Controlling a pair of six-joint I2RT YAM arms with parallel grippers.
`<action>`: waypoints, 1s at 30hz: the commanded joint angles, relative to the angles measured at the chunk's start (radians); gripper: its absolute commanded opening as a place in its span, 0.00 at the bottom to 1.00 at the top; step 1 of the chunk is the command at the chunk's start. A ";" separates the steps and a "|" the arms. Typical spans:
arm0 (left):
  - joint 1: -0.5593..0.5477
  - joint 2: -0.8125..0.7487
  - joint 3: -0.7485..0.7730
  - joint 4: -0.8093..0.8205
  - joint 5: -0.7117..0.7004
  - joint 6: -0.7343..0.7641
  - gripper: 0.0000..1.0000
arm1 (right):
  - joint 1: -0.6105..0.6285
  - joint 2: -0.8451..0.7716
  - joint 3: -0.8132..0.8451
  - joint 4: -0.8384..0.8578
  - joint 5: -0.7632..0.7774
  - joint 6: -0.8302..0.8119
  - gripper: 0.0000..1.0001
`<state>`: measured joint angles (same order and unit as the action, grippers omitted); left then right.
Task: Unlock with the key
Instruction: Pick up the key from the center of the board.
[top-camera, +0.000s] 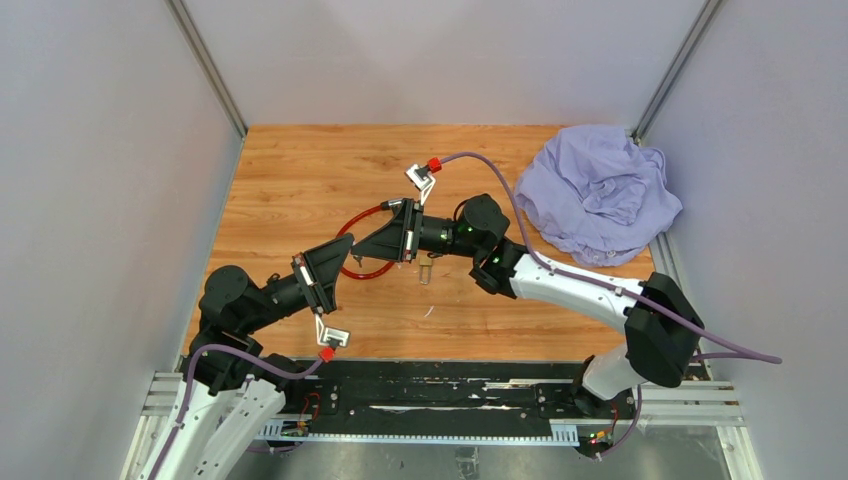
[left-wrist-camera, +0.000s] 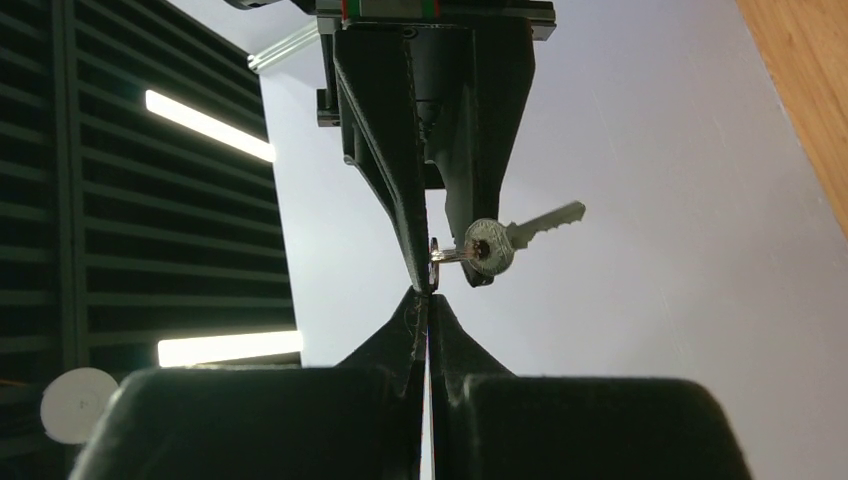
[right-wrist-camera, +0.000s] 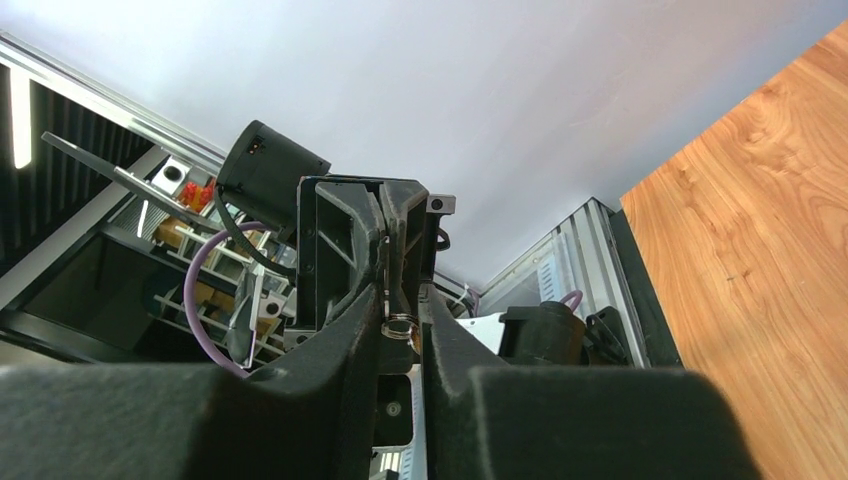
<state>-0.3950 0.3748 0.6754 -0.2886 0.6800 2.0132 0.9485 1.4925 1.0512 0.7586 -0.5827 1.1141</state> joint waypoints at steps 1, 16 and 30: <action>-0.002 -0.003 -0.011 0.030 0.001 0.021 0.00 | -0.016 0.011 -0.009 0.080 -0.016 0.034 0.16; -0.003 -0.010 -0.029 0.031 -0.024 0.039 0.00 | -0.017 0.007 -0.036 0.165 -0.009 0.103 0.01; -0.002 -0.020 -0.034 0.020 -0.007 -0.012 0.71 | -0.019 -0.057 0.021 -0.059 -0.088 -0.009 0.01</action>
<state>-0.3950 0.3660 0.6411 -0.2760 0.6643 2.0380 0.9482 1.4761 1.0222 0.7769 -0.6006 1.1767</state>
